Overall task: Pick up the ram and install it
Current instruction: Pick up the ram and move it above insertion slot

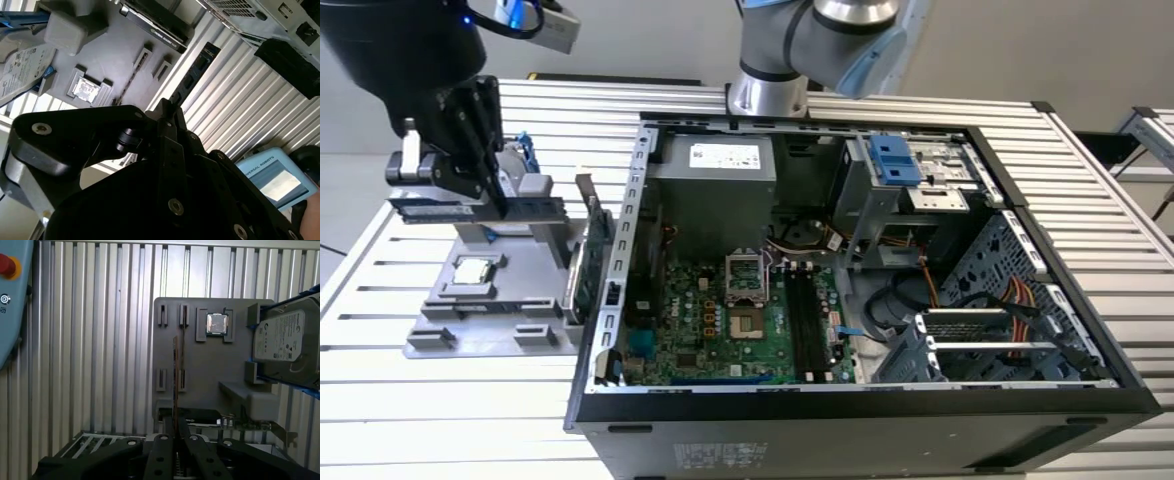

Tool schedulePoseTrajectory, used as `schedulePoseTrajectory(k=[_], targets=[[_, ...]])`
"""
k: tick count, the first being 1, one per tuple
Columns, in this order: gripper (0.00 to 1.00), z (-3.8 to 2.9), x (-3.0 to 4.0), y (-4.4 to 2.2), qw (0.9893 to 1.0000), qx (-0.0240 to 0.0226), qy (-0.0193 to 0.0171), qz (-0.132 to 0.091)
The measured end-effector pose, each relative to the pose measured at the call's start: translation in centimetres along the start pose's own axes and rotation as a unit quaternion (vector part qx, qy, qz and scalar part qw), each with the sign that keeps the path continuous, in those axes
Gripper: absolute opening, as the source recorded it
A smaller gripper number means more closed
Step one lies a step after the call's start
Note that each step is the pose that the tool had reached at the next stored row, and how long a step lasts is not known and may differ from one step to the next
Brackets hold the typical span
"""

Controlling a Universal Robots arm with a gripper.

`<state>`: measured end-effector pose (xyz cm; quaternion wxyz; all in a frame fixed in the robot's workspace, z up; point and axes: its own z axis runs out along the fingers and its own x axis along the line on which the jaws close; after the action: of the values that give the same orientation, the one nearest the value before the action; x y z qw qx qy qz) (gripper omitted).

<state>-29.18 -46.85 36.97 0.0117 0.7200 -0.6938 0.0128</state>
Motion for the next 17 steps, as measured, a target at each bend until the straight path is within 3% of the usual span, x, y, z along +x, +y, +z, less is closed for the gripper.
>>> schedulePoseTrajectory(k=[17], targets=[[0.0,0.0,-0.12,-2.81,1.0,-0.0001,0.0,0.0]])
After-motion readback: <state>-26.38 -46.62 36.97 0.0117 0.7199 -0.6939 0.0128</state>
